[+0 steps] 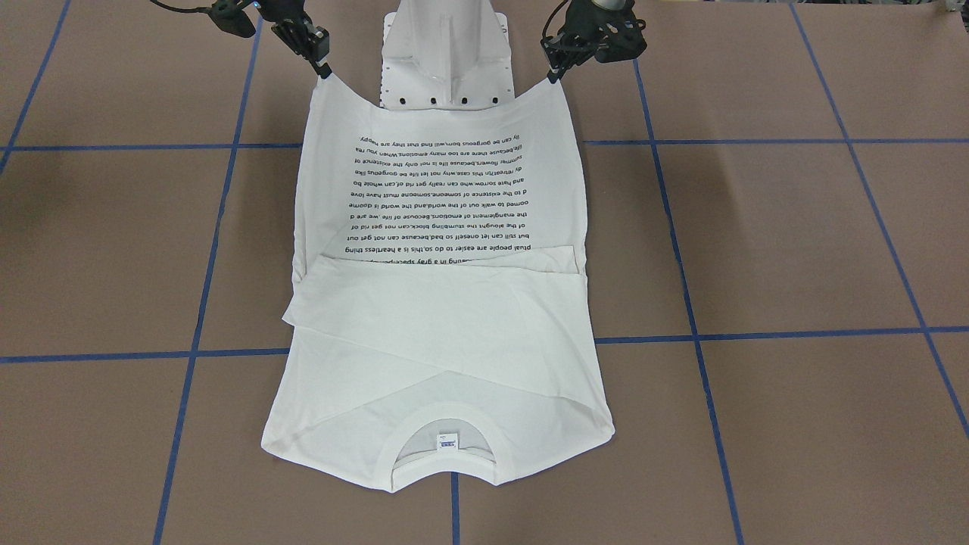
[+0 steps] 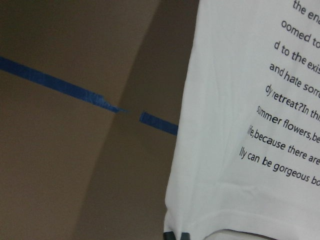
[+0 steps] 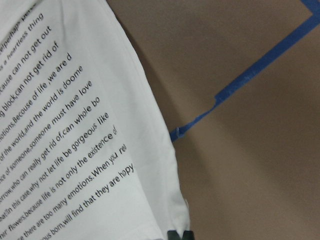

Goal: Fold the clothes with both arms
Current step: 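Lift the hem with both grippers and fold it toward the collar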

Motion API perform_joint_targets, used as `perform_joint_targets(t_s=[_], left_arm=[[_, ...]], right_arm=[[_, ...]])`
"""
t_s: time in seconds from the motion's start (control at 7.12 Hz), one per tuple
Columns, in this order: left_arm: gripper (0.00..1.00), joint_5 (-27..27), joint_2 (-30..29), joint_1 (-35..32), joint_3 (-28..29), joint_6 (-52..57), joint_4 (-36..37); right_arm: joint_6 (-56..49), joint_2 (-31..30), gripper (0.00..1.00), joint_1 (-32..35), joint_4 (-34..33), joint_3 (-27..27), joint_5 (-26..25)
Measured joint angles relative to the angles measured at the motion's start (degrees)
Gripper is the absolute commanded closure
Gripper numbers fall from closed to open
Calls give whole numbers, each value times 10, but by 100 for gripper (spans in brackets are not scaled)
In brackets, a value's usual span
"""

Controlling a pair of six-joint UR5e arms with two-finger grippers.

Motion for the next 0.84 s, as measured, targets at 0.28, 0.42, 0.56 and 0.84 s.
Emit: perform_joint_targets(t_s=[0.28,0.42,0.56,0.84], left_arm=[[100,-4,-18,-73,-13,62,4],[100,-10,-48,-129,8,126,9],[100,-24,-97,-187,62,184,12],[100,-53,-209,-287,214,257,8]], right_arm=[[-30,2,100,99,-15,5,49],[-77,8,100,169,-23,-2,108],[-132,27,100,236,-28,-25,158],[-234,135,100,349,-57,-134,211]])
